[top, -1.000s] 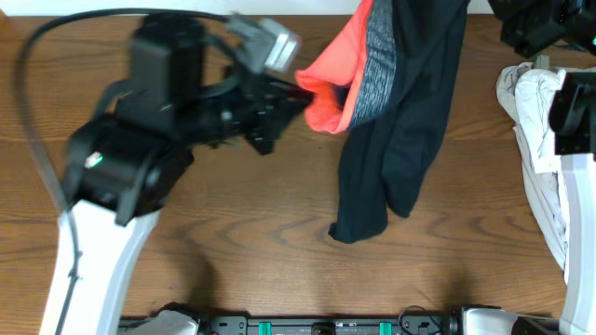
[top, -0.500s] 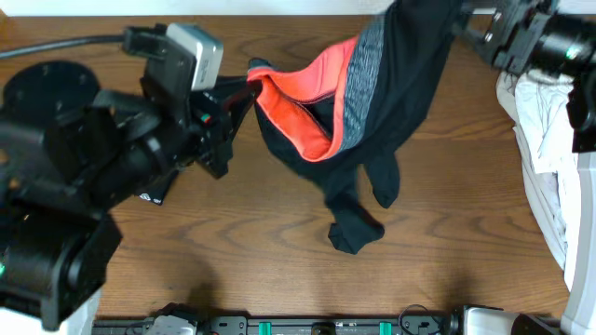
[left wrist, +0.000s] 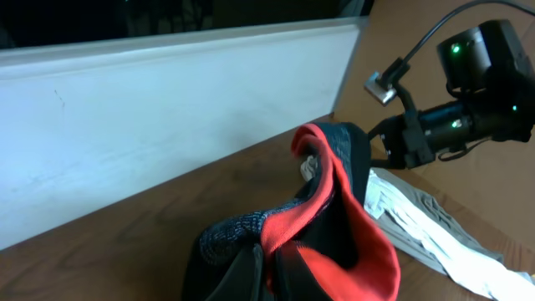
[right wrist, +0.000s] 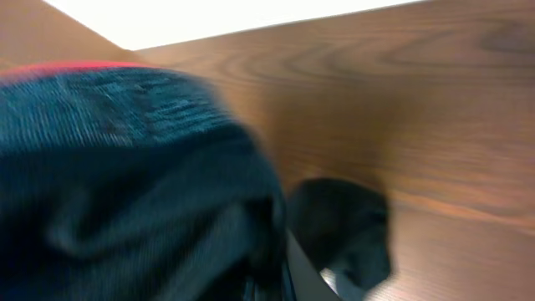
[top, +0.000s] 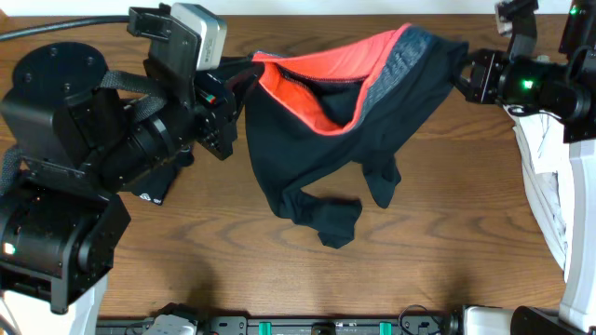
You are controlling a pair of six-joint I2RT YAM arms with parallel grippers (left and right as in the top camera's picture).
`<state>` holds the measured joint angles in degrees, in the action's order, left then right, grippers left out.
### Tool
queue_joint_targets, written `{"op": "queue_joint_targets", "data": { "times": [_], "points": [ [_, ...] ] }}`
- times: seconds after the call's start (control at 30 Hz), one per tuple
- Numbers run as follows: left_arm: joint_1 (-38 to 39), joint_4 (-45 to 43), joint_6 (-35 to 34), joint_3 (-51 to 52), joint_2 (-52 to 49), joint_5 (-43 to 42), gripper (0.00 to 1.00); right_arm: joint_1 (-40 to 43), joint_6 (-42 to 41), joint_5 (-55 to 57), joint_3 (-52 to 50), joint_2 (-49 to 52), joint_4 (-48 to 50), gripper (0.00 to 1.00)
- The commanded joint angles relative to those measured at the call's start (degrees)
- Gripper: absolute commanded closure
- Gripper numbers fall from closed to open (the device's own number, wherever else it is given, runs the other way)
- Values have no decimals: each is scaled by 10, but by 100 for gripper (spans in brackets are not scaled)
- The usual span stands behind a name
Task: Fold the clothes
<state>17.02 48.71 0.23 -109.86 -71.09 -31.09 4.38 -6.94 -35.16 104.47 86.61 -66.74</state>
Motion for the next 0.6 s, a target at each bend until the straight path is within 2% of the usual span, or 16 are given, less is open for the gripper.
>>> {"op": "queue_joint_targets", "data": {
  "times": [0.0,0.13,0.43,0.57],
  "points": [
    [-2,-12,-2,-8,7,3,94,-9,52,77,5,2,-12,89],
    [-2,-17,-3,-8,7,3,94,-21,102,73,5,2,-45,73],
    [-2,-22,-3,-8,7,3,93,-68,165,64,5,3,-57,57],
    [-2,-33,-3,-8,7,3,94,-100,246,-2,4,9,-59,51]
  ]
}}
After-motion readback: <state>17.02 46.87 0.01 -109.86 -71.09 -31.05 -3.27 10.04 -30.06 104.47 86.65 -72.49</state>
